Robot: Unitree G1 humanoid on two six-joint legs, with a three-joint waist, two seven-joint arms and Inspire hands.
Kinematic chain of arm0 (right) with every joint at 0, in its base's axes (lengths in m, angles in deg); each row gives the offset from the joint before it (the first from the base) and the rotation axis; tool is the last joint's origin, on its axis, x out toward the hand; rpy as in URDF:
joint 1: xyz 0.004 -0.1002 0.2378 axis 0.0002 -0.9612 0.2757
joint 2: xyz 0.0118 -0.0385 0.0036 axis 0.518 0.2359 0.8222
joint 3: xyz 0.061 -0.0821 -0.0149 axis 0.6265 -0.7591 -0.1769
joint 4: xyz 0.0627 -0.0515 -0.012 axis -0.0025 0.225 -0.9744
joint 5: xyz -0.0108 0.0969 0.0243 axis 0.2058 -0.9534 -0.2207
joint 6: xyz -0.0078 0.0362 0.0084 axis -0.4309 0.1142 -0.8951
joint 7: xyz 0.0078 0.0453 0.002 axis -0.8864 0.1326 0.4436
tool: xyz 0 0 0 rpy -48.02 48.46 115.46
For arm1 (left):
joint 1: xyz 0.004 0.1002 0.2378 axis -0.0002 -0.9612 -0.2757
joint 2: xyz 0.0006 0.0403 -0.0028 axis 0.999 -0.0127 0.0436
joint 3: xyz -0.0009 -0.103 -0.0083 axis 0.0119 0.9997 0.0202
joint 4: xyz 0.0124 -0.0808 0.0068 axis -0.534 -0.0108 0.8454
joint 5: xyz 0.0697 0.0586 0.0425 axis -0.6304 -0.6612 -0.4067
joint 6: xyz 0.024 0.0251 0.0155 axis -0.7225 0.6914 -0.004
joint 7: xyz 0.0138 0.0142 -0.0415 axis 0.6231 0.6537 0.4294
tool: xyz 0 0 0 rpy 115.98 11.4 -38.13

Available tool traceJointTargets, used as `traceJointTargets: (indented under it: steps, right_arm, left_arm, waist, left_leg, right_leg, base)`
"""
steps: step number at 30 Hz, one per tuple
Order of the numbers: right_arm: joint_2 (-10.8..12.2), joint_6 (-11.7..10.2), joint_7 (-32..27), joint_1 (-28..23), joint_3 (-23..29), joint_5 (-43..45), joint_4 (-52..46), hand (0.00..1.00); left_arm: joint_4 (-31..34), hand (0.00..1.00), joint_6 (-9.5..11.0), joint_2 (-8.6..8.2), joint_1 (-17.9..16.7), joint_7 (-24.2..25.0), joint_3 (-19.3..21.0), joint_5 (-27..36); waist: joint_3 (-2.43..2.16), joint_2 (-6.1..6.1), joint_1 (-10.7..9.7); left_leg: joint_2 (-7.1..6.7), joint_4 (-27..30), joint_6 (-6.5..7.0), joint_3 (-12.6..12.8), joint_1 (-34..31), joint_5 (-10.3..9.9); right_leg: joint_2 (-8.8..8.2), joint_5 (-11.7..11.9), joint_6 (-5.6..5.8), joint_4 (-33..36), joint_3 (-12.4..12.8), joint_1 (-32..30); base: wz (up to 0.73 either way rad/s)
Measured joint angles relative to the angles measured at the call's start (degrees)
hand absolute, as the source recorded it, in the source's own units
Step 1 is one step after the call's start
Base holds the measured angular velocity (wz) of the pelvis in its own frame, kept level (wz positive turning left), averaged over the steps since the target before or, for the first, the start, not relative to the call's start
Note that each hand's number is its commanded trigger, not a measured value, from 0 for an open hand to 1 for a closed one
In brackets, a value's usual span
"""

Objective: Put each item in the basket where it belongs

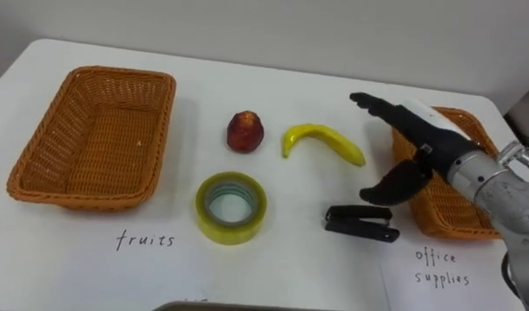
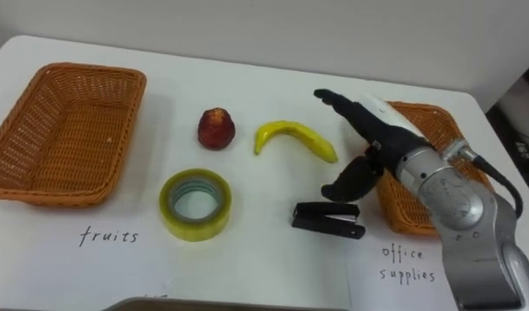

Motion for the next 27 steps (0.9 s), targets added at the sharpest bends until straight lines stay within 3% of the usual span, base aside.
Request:
traceJointTargets:
  steps: [12,27]
  right_arm:
    - [-0.01,0.04,6.09,-2.40,-0.70,0.61,1.13,0.00]
    - [0.00,1.22,12.78,-3.46,-0.70,3.28,1.13,0.00]
  left_arm:
    - [-0.04,0.00,-0.08,1.50,0.09,0.69,-0.05,-0.09]
    - [0.02,0.00,-0.18,1.55,-0.02,0.20,-0.03,-0.72]
  waist:
    - [0.11,-0.72,0.44]
    - [0.10,-0.65,0.43]
  left_leg:
    - [0.15,0.05,-0.01,-0.02,-0.01,0.00]
    - [0.11,0.20,-0.02,-0.02,-0.01,0.01]
  right_leg:
    - [-0.10,0.03,-0.03,-0.05,-0.68,0.22]
    - [-0.45,0.04,-0.04,-0.07,-0.84,0.32]
  base:
    - [0.00]
    - [0.00]
